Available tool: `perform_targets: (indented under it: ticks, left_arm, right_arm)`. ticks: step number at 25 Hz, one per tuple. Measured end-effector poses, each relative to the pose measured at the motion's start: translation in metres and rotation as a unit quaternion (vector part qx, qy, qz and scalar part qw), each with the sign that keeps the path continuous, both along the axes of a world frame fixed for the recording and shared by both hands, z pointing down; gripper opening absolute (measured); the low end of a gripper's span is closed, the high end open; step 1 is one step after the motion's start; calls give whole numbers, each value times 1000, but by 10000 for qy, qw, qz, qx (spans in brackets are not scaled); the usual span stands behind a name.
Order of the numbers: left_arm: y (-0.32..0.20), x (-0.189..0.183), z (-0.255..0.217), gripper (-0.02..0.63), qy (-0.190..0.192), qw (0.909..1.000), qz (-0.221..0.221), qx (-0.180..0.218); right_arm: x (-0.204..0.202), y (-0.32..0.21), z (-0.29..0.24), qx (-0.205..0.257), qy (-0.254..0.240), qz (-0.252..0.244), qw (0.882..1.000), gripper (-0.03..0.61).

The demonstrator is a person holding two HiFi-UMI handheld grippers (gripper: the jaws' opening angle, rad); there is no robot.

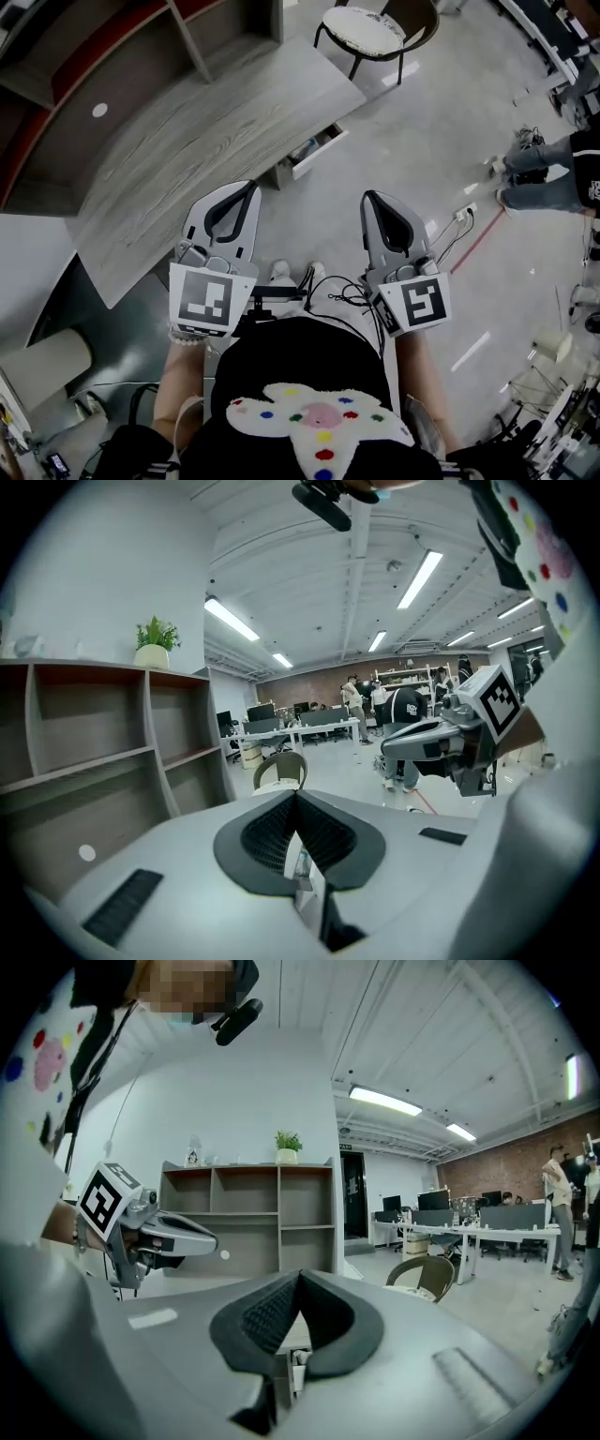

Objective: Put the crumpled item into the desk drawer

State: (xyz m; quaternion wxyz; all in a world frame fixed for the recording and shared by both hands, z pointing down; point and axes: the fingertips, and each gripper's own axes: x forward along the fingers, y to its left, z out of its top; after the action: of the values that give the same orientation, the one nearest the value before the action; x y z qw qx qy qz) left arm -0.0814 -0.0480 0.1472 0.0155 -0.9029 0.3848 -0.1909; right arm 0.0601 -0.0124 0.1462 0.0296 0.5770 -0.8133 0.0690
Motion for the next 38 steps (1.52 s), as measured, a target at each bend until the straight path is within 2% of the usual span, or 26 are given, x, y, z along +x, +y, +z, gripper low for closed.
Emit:
perform_targets:
  ticks: [8,22,27,34,38]
  left_arm:
    - [2,-5,-14,6,157,9998,-23,116]
    - [5,4,-12,6,233,9997,47,23]
    - [4,5,-11,6,254,9997,51,9]
    - [2,6,-11,6,265,9996,66,-30]
    - [2,7,-13,6,269,9996,70,-16]
  right_arm:
    - [0,4,-8,74,66,11,10000,6]
    - [3,0,-7,-1,157,-117,9998,6]
    - [7,5,6,-363,262,-88,9990,6]
    - [2,-3,-7,-79,164,-117,9998,6]
    - [6,2,1,-318,280,-111,9990,6]
